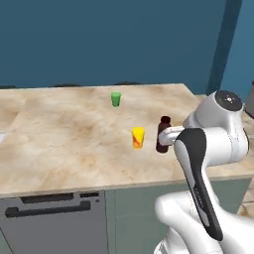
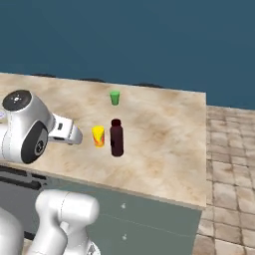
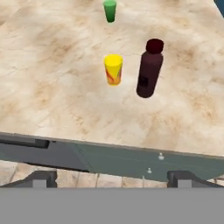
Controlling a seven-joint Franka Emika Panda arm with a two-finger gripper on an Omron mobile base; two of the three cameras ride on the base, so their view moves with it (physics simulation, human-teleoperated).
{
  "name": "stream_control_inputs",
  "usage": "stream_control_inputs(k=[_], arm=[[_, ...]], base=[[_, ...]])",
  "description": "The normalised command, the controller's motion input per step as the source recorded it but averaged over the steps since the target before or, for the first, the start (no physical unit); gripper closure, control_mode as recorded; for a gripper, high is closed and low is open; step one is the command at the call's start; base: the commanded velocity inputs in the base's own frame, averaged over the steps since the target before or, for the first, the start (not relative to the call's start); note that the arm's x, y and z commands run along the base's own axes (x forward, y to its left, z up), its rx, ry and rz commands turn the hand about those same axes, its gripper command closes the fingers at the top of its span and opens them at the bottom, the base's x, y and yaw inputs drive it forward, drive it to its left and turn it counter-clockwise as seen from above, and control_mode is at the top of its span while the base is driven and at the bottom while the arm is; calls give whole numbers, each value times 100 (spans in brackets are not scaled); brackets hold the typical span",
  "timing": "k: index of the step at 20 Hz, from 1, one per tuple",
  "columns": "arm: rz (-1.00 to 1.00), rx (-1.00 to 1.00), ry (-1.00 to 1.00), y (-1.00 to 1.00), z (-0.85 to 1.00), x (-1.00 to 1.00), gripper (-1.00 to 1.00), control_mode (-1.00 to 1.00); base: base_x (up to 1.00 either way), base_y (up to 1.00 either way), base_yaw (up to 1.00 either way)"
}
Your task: Place the drinks on the dining counter in a tight cluster.
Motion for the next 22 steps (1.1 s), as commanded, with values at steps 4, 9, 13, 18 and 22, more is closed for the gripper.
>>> stream_control_inputs(k=[4,9,13,18,22], arm=[[0,0,0,0,0,0,-100,100],[0,0,0,0,0,0,-100,100],[0,0,0,0,0,0,-100,100],[0,0,0,0,0,0,-100,100],[0,0,0,0,0,0,-100,100]], base=[[-1,30,75],[0,38,80],[3,58,84],[6,65,67],[5,56,60]])
